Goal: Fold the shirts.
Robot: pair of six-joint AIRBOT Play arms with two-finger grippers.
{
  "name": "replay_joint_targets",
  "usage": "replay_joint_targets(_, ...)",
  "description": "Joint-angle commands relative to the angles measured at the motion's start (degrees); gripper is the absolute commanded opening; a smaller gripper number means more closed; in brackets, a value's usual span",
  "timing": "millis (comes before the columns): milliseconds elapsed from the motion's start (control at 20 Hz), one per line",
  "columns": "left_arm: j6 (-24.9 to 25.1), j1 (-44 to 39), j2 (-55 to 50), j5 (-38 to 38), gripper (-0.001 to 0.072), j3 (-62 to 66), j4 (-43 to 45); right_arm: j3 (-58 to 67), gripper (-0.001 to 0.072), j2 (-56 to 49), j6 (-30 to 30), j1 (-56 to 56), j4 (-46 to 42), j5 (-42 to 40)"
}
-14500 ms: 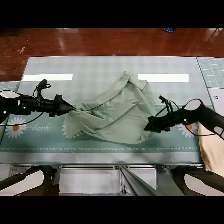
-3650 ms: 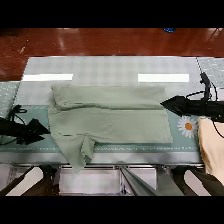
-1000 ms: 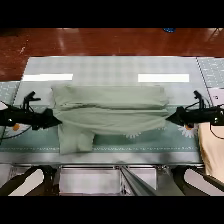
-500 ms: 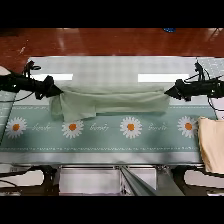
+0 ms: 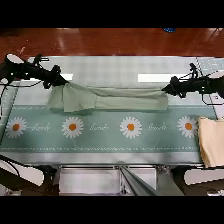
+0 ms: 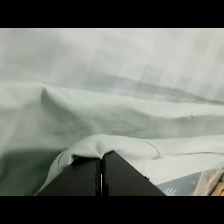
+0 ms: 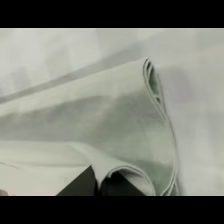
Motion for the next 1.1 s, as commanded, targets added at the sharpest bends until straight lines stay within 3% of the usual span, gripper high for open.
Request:
replay_joint_targets(0,-0.33,-0.90,-2.29,3.39,0.0024,2.23,-0.02,0.26,0.0021,-1.51,0.33,0.09,1.18,-2.40)
replay_joint_targets(150,4.35,-2.12,-2.54,5.14,0.0025,2.21,0.00,0.26,0.0036,-1.51,0.31,0.09,2.62,-2.73)
replay_joint_targets(200,7.08,-2.95,-2.51,5.07,0.0028,2.23,0.00,0.26,0.0081,-1.51,0.24,0.09,3.34,-3.15)
replay_joint_targets(250,7.65,-3.78,-2.47,4.26,0.0115,2.23,0.00,0.26,0.0106,-1.49,0.22,0.09,4.02,-3.26)
replay_joint_targets(300,7.65,-4.33,-2.38,2.73,0.0358,2.38,0.00,0.26,0.0224,-1.49,0.33,-0.04,4.48,-3.58)
replay_joint_targets(350,7.10,-4.50,-2.38,0.26,0.0505,3.26,0.07,0.26,0.0421,-1.42,0.31,-0.46,4.87,-3.39)
replay_joint_targets(450,4.39,-3.19,-2.25,-6.99,0.0505,7.15,1.95,1.18,0.0415,-1.07,0.44,-2.43,5.31,0.50)
replay_joint_targets(550,-2.67,-0.57,-1.29,-18.58,0.0504,11.89,7.96,2.64,0.0412,0.37,0.72,-6.51,4.83,5.55)
replay_joint_targets(650,-3.10,1.51,3.23,-25.81,0.0504,11.96,15.85,2.67,0.0410,4.94,1.90,-11.06,-2.27,5.84)
replay_joint_targets(700,-2.21,1.97,6.91,-25.51,0.0504,10.47,20.20,2.47,0.0410,7.37,3.87,-12.41,-8.33,5.11)
replay_joint_targets(750,-2.03,2.25,11.58,-22.36,0.0504,7.74,23.98,1.38,0.0410,9.77,6.19,-13.53,-13.90,4.11)
replay_joint_targets(850,-1.84,2.21,22.58,-9.99,0.0504,-1.05,24.65,-3.65,0.0410,13.31,7.41,-14.40,-17.14,1.46)
replay_joint_targets(1050,-1.84,-2.91,45.59,13.42,0.0504,-25.53,19.12,-13.11,0.0410,13.75,3.34,-12.09,-7.61,-3.45)
